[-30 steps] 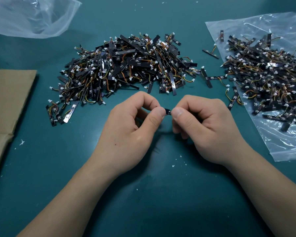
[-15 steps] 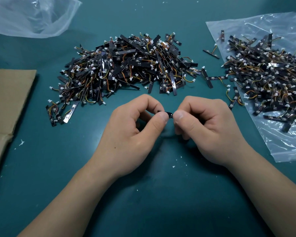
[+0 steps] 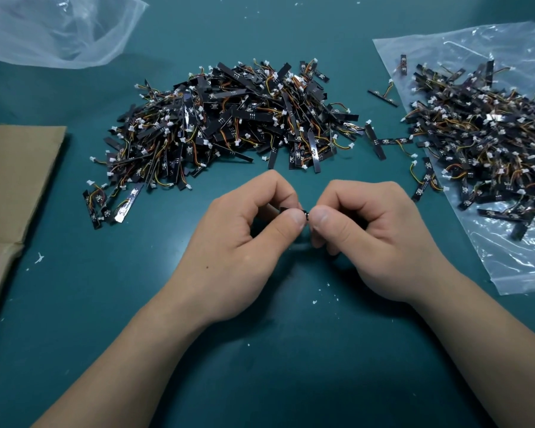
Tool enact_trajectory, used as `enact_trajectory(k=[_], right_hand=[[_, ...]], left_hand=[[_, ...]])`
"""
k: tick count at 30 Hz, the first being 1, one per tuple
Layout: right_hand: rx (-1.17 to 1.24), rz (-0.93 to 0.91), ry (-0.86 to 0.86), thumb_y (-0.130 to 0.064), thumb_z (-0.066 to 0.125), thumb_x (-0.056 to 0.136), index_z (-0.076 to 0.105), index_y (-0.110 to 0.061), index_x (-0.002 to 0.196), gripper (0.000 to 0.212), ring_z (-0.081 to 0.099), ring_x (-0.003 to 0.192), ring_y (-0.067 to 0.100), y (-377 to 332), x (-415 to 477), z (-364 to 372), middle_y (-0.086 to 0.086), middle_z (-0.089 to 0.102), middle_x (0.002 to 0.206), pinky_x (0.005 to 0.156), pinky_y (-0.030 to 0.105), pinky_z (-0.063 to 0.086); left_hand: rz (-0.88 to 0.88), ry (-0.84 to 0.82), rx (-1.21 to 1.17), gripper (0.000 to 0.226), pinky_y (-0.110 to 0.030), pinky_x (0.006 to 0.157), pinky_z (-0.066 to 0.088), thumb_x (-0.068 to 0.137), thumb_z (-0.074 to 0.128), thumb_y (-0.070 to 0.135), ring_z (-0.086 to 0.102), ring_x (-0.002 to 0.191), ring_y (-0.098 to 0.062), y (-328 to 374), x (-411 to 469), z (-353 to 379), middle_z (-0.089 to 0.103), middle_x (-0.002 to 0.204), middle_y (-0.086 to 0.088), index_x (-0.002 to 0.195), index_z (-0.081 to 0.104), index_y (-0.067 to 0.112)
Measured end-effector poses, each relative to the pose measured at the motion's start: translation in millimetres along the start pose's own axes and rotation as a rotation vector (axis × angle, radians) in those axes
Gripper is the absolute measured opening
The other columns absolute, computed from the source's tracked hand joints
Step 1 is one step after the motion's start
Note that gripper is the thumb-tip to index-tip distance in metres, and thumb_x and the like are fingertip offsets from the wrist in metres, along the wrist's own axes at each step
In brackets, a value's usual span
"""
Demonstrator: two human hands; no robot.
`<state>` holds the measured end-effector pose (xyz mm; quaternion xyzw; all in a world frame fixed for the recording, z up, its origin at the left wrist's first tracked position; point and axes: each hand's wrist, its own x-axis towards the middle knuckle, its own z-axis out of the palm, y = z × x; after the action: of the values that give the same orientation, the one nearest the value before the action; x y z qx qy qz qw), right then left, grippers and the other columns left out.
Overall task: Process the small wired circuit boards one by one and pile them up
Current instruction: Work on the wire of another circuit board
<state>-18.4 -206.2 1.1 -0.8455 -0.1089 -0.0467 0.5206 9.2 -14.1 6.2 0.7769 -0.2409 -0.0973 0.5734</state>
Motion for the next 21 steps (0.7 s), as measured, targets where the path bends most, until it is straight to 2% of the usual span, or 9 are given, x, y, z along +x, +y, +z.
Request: enact_trajectory(k=[3,6,8,11,13,15,17,19,21], right_hand=[[0.000,0.002,-0.023,-0.034,0.054,0.092,0.063,-0.011,0.070,0.033,0.056,0.055,0.030,-1,0,-1,0.008,0.061,0.059,0.054,0.045,0.043],[-0.022,0.000,-0.025,-0.033,0.053,0.093,0.064,-0.013,0.069,0.033,0.057,0.055,0.030,-1,0,-1,0.005,0.061,0.058,0.054,0.045,0.044],[-0.021,-0.002,0.002,-0.033,0.052,0.095,0.062,-0.017,0.070,0.031,0.057,0.055,0.027,-2,1,0,0.002,0.062,0.060,0.054,0.043,0.045],[-0.016,0.005,0.090,-0.034,0.047,0.100,0.052,-0.021,0.071,0.033,0.052,0.052,0.018,-1,1,1,-0.002,0.058,0.058,0.054,0.034,0.041],[0.065,-0.005,0.196,-0.033,0.042,0.104,0.048,-0.018,0.074,0.034,0.047,0.049,0.014,-2,2,2,-0.001,0.055,0.057,0.053,0.026,0.037],[0.252,-0.031,0.361,-0.030,0.039,0.107,0.050,-0.020,0.088,0.024,0.042,0.045,0.015,-2,3,2,0.001,0.055,0.060,0.047,0.022,0.035],[0.349,-0.034,0.502,-0.027,0.037,0.108,0.050,-0.020,0.123,0.021,0.040,0.044,0.015,0,5,-1,0.000,0.062,0.070,0.044,0.020,0.034],[0.334,0.004,0.563,-0.022,0.040,0.109,0.025,-0.014,0.154,0.049,0.043,0.044,0.015,5,8,-3,0.000,0.070,0.086,0.046,0.020,0.036],[0.329,0.037,0.564,-0.014,0.044,0.107,0.002,-0.013,0.163,0.070,0.045,0.047,0.016,7,8,-3,0.001,0.073,0.097,0.049,0.021,0.040]], left_hand=[[-0.014,0.007,-0.002,0.012,-0.038,0.063,0.046,0.093,0.059,0.028,0.053,0.067,-0.022,1,0,0,0.065,0.078,-0.006,0.085,0.059,0.018],[-0.023,0.016,0.044,0.011,-0.024,0.060,0.040,0.092,0.060,0.027,0.048,0.062,-0.008,2,0,0,0.064,0.076,0.001,0.084,0.059,0.021],[-0.018,0.112,0.100,0.012,-0.021,0.064,0.041,0.094,0.058,0.027,0.051,0.066,-0.007,3,-1,3,0.063,0.077,0.006,0.085,0.061,0.021],[-0.001,0.458,0.321,0.005,-0.035,0.090,0.043,0.094,0.056,0.026,0.058,0.096,-0.012,3,-1,6,0.065,0.096,0.015,0.092,0.060,0.026],[-0.036,0.614,0.420,0.016,-0.032,0.105,0.030,0.088,0.055,0.026,0.051,0.120,-0.010,3,-1,4,0.060,0.115,0.021,0.102,0.059,0.032],[-0.134,0.616,0.474,0.029,-0.031,0.111,0.018,0.084,0.054,0.030,0.037,0.140,-0.012,0,1,0,0.052,0.140,0.016,0.112,0.057,0.034],[-0.279,0.507,0.587,0.040,-0.042,0.120,0.006,0.083,0.050,0.039,0.012,0.155,-0.024,-3,4,1,0.031,0.163,0.002,0.122,0.053,0.033],[-0.378,0.385,0.749,0.051,-0.047,0.124,-0.003,0.083,0.042,0.048,-0.006,0.158,-0.029,-7,6,4,0.011,0.170,-0.009,0.131,0.048,0.033],[-0.399,0.325,0.845,0.058,-0.048,0.125,-0.002,0.084,0.037,0.053,-0.008,0.158,-0.031,-10,6,6,0.005,0.171,-0.012,0.137,0.044,0.032]])
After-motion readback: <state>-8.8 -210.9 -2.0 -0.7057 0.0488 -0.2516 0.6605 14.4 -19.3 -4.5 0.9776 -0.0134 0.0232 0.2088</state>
